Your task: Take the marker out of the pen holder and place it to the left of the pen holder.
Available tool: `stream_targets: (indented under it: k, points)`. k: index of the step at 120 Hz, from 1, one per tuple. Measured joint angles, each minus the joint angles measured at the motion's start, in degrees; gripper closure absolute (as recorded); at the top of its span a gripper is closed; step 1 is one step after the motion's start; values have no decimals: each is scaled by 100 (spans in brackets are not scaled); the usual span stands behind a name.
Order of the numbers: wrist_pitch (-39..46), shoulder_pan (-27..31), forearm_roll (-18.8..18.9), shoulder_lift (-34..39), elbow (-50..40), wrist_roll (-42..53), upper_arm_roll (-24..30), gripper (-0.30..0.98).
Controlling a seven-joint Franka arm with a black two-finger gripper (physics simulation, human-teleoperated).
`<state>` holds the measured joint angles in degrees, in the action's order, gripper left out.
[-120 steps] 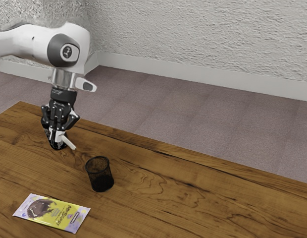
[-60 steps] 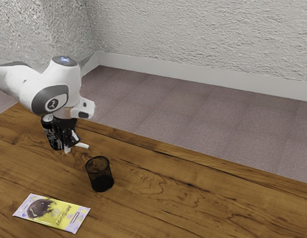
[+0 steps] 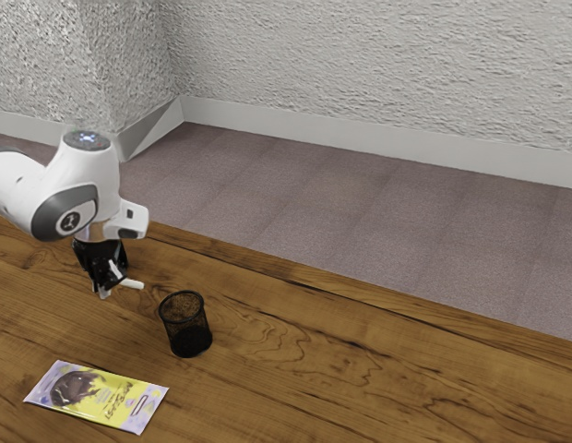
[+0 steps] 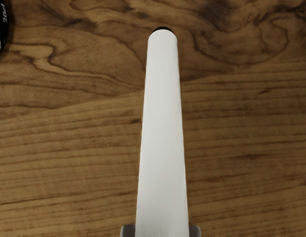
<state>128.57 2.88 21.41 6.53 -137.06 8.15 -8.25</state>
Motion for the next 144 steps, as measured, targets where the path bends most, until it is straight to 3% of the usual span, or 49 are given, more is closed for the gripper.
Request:
stream_targets:
  k: [30, 76, 104, 124, 144]
  points:
    - [575, 5, 168, -205, 53, 69, 5, 77]
    - [1485, 62, 146, -1141, 468, 292, -49, 75]
    - [1561, 87, -13, -1244, 468, 514, -36, 36]
    - [1488, 81, -81, -1201, 502, 632, -34, 20]
    - [-175, -121, -1123, -1142, 2867, 707, 328, 9]
